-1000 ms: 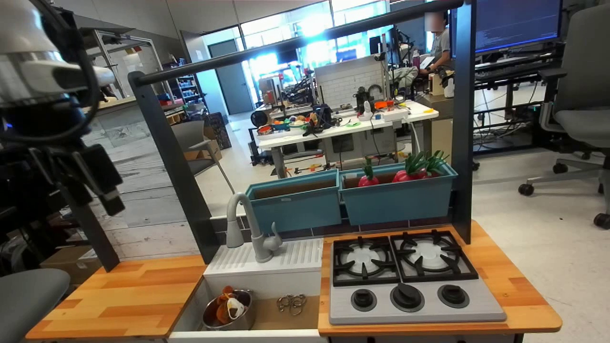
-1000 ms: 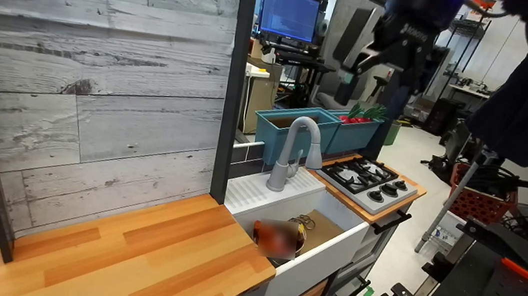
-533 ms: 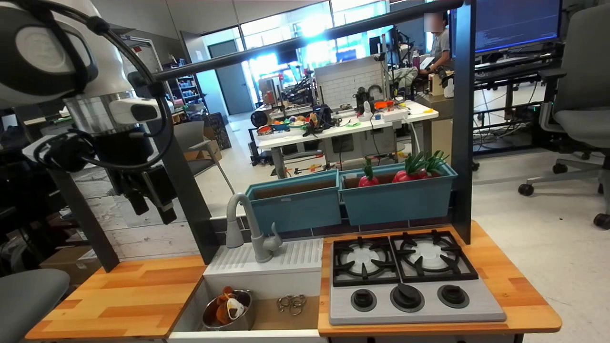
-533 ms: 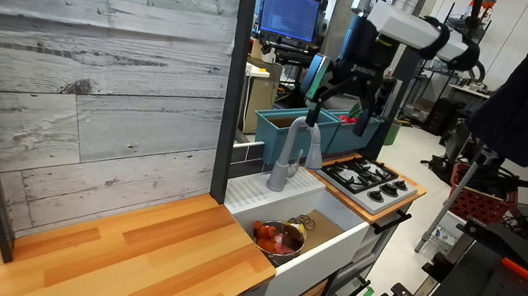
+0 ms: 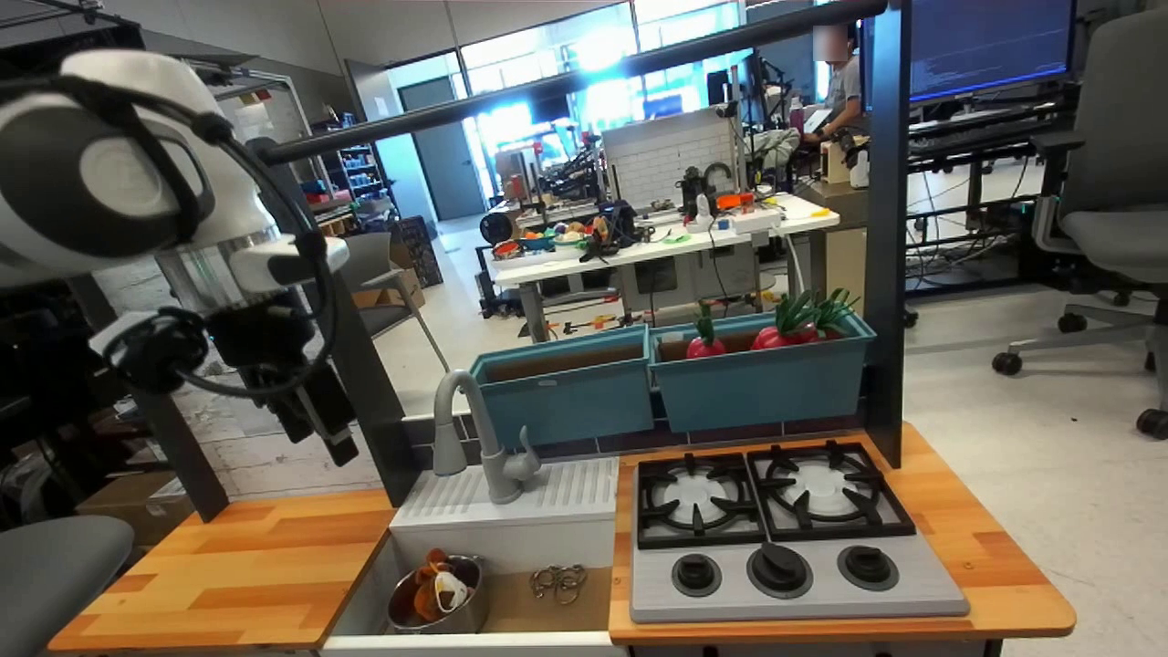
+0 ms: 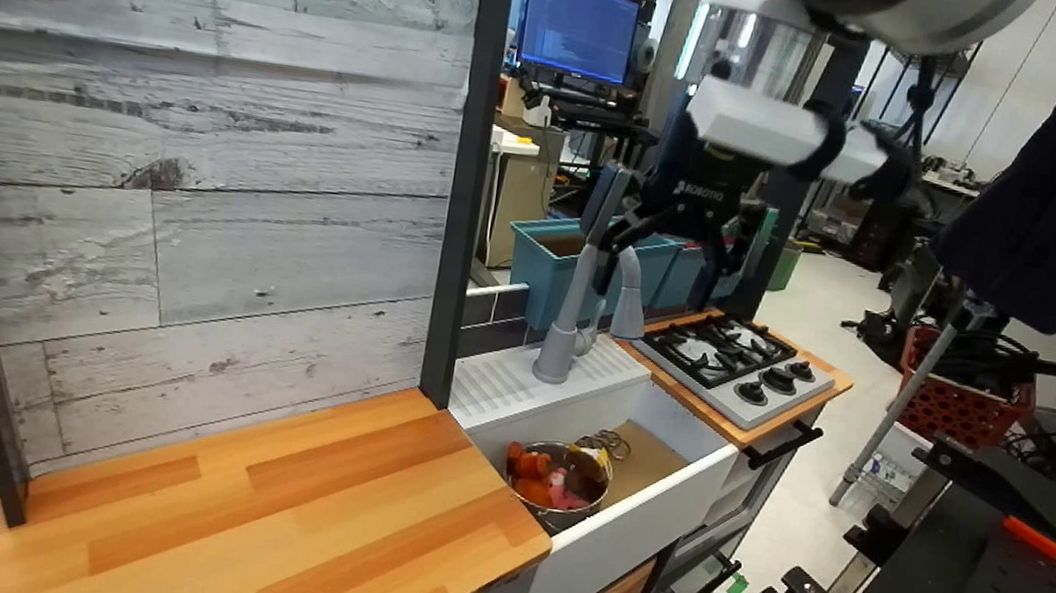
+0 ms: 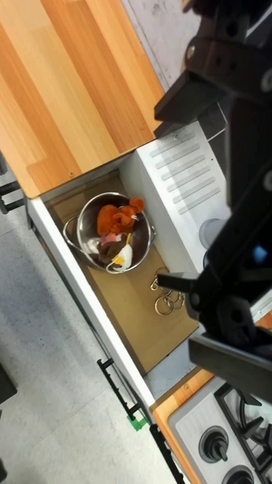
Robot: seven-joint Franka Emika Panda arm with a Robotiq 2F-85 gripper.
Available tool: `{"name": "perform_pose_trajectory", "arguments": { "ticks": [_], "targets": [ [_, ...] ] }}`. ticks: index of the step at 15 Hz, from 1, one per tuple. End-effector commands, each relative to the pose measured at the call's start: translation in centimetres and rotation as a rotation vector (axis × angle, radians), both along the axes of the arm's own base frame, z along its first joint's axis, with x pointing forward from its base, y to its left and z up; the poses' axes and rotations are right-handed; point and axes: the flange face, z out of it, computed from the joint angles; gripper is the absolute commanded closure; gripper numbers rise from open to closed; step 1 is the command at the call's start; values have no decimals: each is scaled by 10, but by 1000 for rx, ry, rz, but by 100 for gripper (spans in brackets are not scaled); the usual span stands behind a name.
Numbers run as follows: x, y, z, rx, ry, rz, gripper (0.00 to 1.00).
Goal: Remove the plush toys from the pot
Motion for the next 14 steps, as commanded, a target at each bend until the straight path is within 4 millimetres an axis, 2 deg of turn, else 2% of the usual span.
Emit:
{"name": "perform_pose_trajectory", "arguments": {
  "ticks": [1, 4, 6, 9, 14],
  "targets": [
    [20, -2, -73, -51, -123, -17, 0],
    [20, -20, -128, -141, -75, 36, 0],
    [21, -33, -156, -207, 2, 77, 0],
    [29, -41, -181, -248, 18, 131, 0],
    [37, -28, -208, -183, 5, 164, 0]
  ]
}}
